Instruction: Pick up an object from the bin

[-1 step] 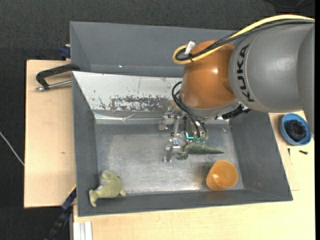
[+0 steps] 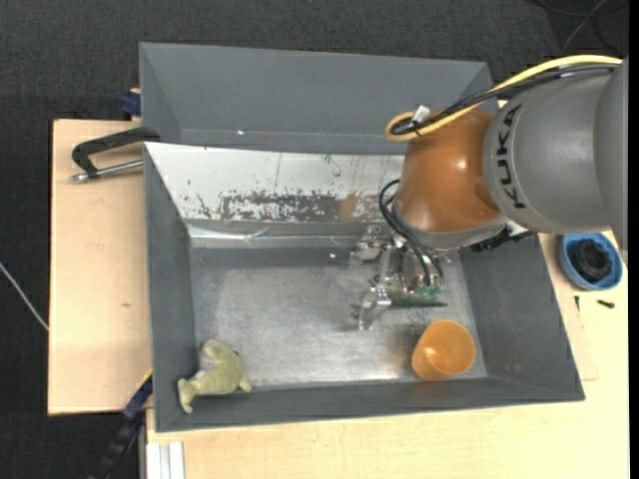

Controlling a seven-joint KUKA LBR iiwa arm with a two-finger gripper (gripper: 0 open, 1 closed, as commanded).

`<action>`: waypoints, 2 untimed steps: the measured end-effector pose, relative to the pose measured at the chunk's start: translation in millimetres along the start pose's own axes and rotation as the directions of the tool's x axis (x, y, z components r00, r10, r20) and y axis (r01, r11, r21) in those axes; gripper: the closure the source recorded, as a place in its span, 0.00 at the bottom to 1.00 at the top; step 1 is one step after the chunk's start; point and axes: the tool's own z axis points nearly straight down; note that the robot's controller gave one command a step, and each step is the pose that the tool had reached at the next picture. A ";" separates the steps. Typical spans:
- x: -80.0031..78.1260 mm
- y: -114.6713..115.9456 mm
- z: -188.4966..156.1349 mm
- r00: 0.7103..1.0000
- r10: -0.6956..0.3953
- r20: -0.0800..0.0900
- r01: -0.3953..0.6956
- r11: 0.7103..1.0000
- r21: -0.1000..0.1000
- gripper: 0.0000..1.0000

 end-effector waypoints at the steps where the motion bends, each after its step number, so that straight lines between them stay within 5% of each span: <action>1: 30.4 -60.6 -13.4 0.984 -0.179 0.005 0.179 0.984 0.000 0.00; 2: 30.2 -58.5 -13.2 0.984 -0.181 0.006 0.181 0.984 -0.003 1.00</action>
Offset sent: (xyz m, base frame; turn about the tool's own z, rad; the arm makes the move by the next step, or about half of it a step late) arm -0.0322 -0.0584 0.0128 -0.1834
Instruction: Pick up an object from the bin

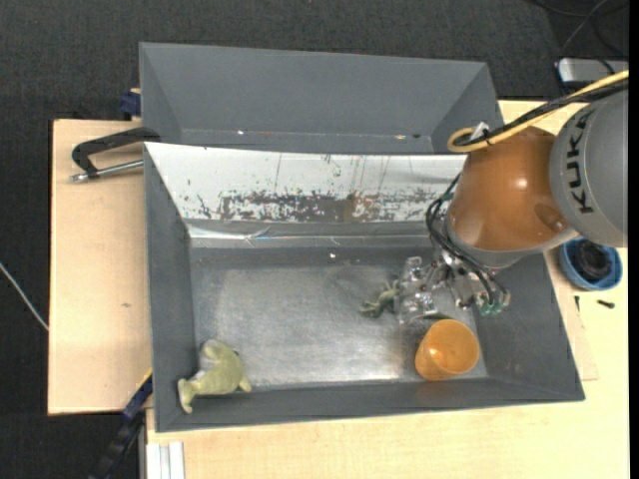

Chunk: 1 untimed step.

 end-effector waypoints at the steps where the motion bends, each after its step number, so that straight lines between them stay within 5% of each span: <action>1: -29.1 -13.1 -72.6 0.967 -0.256 0.011 0.256 0.967 0.006 1.00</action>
Offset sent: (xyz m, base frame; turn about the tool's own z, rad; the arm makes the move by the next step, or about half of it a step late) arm 0.0278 -0.0089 0.0694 -0.2596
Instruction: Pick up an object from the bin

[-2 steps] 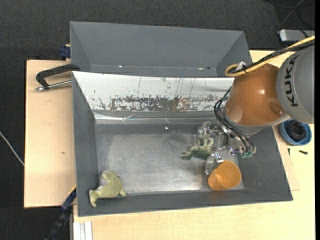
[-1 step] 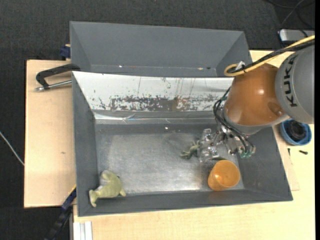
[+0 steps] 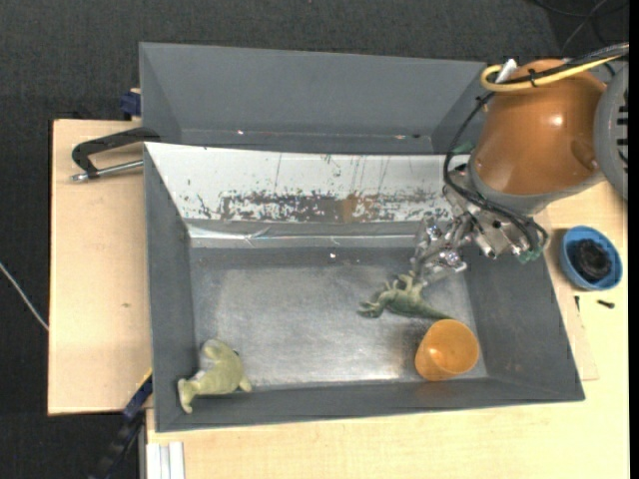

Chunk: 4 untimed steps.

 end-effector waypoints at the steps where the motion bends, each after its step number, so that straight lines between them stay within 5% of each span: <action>1: 1.2 0.8 2.1 1.000 0.001 -0.005 -0.001 1.000 -0.004 0.00; 2: 2.4 6.0 111.6 0.998 -0.061 -0.009 0.061 0.998 -0.008 0.00; 3: 1.3 4.9 107.8 0.998 -0.061 -0.005 0.061 0.998 -0.005 1.00; 4: -11.8 0.2 -104.2 0.945 -0.327 0.002 0.327 0.945 0.001 1.00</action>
Offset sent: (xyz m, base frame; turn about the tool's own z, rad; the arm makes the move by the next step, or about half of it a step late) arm 0.0000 0.0000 0.0000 0.0000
